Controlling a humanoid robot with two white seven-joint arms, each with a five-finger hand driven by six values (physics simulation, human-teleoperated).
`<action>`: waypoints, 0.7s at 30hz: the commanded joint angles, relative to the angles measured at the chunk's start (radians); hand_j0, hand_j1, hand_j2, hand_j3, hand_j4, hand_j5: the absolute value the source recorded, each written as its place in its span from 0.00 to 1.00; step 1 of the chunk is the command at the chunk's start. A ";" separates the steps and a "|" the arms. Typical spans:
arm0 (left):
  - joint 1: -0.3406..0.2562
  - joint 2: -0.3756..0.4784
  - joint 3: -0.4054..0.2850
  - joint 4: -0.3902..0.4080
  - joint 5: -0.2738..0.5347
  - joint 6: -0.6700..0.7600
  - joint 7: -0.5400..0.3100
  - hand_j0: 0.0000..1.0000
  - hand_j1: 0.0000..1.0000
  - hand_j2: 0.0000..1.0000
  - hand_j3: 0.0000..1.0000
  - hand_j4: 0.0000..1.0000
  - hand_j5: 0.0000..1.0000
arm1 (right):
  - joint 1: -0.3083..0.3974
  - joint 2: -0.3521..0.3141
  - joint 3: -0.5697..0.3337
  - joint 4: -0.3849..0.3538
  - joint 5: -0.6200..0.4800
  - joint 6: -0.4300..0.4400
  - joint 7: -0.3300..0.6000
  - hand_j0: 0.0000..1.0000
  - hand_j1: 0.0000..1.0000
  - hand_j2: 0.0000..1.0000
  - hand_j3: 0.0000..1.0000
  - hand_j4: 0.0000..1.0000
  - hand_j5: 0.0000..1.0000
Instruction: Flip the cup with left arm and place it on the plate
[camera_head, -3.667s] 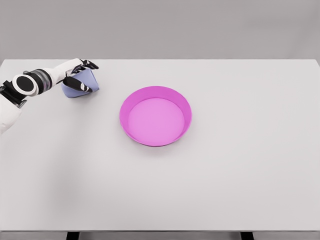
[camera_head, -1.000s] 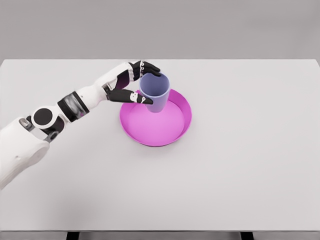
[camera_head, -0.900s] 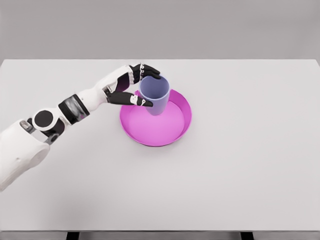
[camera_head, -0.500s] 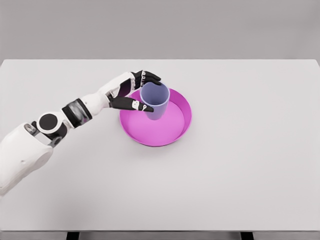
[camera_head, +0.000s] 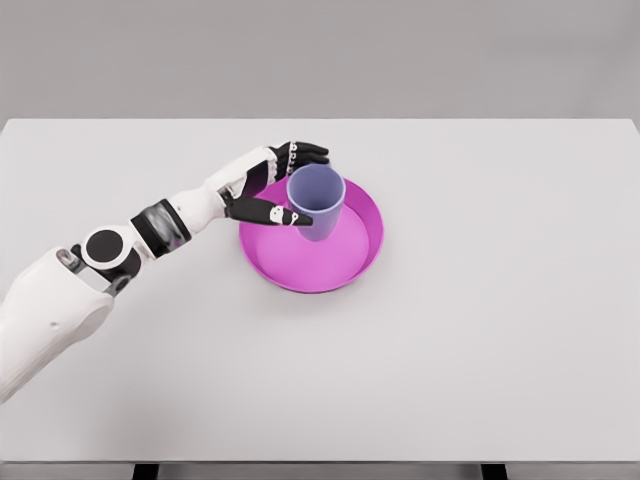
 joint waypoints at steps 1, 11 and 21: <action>0.000 0.002 0.001 -0.002 0.003 0.001 0.001 0.93 0.93 0.93 0.93 0.93 0.93 | 0.000 0.000 0.000 0.000 0.000 0.000 0.000 1.00 1.00 1.00 1.00 1.00 1.00; -0.002 0.014 0.004 -0.004 -0.002 -0.002 -0.001 1.00 1.00 1.00 1.00 1.00 1.00 | 0.000 0.000 0.000 0.000 0.000 0.000 0.000 1.00 1.00 1.00 1.00 1.00 1.00; -0.012 0.387 0.082 -0.176 -0.172 -0.140 -0.011 1.00 1.00 1.00 1.00 1.00 1.00 | 0.000 0.000 0.000 0.000 0.000 0.000 0.000 1.00 1.00 1.00 1.00 1.00 1.00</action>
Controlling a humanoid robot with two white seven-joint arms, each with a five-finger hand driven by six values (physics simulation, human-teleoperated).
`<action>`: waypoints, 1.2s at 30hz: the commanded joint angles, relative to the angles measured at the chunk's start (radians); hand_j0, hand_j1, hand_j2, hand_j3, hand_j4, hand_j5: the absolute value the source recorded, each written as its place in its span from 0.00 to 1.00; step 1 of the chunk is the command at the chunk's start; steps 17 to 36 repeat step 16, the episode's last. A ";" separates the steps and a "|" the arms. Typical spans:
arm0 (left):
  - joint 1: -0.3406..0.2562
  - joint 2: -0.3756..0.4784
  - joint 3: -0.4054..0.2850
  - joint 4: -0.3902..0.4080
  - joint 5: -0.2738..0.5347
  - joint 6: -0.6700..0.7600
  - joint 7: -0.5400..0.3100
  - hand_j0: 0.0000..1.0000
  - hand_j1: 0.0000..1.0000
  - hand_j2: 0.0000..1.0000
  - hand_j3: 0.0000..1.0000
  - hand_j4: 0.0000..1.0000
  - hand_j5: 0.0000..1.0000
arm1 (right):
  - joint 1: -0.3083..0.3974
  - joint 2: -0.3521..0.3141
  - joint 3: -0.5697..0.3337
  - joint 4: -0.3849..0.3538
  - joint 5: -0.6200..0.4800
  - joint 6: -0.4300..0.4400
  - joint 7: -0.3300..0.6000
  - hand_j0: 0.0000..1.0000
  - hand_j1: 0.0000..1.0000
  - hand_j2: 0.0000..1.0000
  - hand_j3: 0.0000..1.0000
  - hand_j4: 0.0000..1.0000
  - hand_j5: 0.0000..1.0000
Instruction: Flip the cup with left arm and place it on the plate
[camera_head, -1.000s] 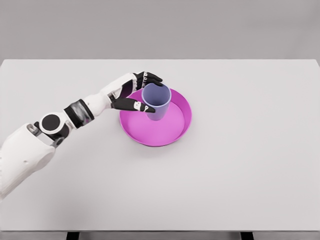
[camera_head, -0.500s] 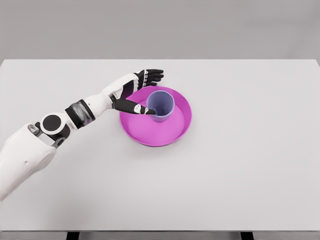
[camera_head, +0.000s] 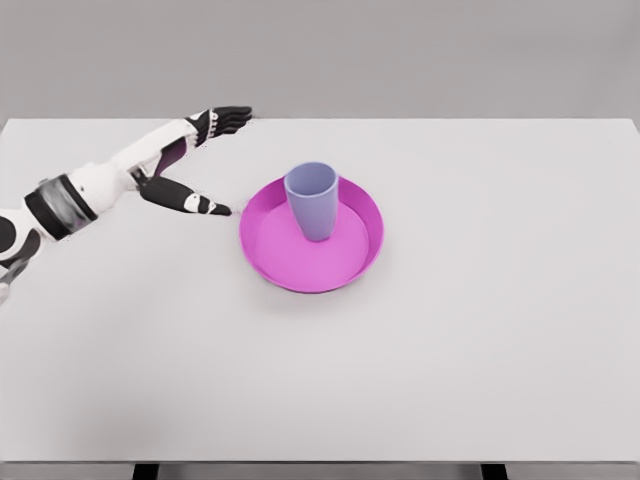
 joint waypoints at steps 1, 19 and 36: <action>0.000 0.120 0.029 -0.062 -0.072 -0.027 0.005 1.00 1.00 1.00 1.00 1.00 1.00 | 0.000 0.000 0.000 0.000 0.000 0.000 0.000 1.00 1.00 1.00 1.00 1.00 1.00; 0.040 0.268 0.033 -0.142 -0.138 -0.221 -0.004 1.00 1.00 1.00 1.00 1.00 1.00 | 0.000 0.000 0.000 0.000 0.000 0.000 0.000 1.00 1.00 1.00 1.00 1.00 1.00; 0.040 0.268 0.033 -0.142 -0.138 -0.221 -0.004 1.00 1.00 1.00 1.00 1.00 1.00 | 0.000 0.000 0.000 0.000 0.000 0.000 0.000 1.00 1.00 1.00 1.00 1.00 1.00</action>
